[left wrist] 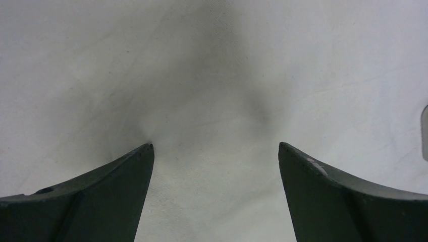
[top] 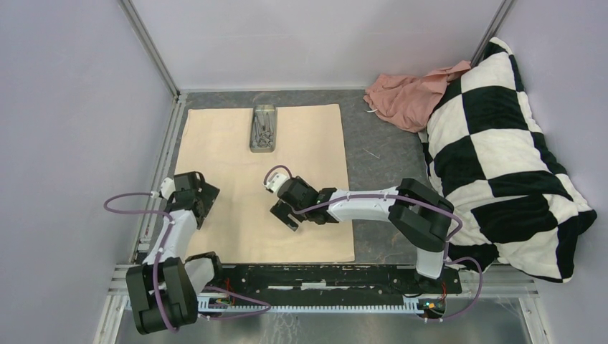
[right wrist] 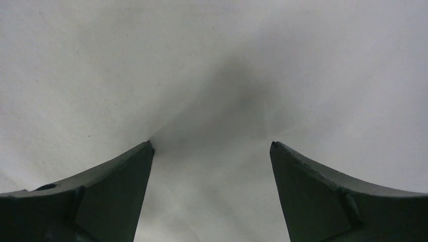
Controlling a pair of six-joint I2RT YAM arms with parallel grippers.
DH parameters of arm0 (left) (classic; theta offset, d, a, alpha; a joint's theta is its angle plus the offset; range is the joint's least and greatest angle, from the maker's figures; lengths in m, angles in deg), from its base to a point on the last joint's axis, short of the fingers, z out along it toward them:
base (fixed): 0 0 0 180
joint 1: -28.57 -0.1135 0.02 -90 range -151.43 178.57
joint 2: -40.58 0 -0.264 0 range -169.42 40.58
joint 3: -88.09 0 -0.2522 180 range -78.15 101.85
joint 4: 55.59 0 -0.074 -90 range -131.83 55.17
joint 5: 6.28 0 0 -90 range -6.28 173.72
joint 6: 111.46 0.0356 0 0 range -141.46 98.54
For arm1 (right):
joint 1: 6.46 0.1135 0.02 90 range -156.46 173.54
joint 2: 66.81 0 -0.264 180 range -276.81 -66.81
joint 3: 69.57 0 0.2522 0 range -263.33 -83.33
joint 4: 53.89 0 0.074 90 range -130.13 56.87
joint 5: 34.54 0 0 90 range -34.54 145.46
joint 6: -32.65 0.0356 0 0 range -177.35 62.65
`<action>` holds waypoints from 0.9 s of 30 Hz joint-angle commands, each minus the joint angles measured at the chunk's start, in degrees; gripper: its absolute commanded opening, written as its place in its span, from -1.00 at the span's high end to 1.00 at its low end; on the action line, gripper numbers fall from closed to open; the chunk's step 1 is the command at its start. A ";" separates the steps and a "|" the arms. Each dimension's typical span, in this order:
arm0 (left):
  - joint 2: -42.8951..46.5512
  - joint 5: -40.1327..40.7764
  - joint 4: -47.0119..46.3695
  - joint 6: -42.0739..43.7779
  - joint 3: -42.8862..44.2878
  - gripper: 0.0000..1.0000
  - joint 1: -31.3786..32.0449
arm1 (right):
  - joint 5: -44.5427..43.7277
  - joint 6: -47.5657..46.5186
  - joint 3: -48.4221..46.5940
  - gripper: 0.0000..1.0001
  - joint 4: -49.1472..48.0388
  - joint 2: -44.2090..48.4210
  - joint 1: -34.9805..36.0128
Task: Open and lay out the surgical kit
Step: Smooth out the surgical kit at the center of the board.
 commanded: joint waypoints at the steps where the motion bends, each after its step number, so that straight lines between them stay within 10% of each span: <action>1: 6.25 6.18 2.97 -8.69 -3.99 -0.99 -0.42 | 2.30 2.76 6.98 -0.85 -3.39 1.59 -0.15; 17: 21.39 7.54 11.06 -6.29 -0.45 -0.99 -0.36 | 2.48 5.14 18.50 -0.90 -4.76 15.65 -1.32; 27: 7.43 -18.63 -4.61 9.42 11.47 -0.99 1.00 | 5.91 9.25 9.76 -0.92 -20.48 12.99 -15.09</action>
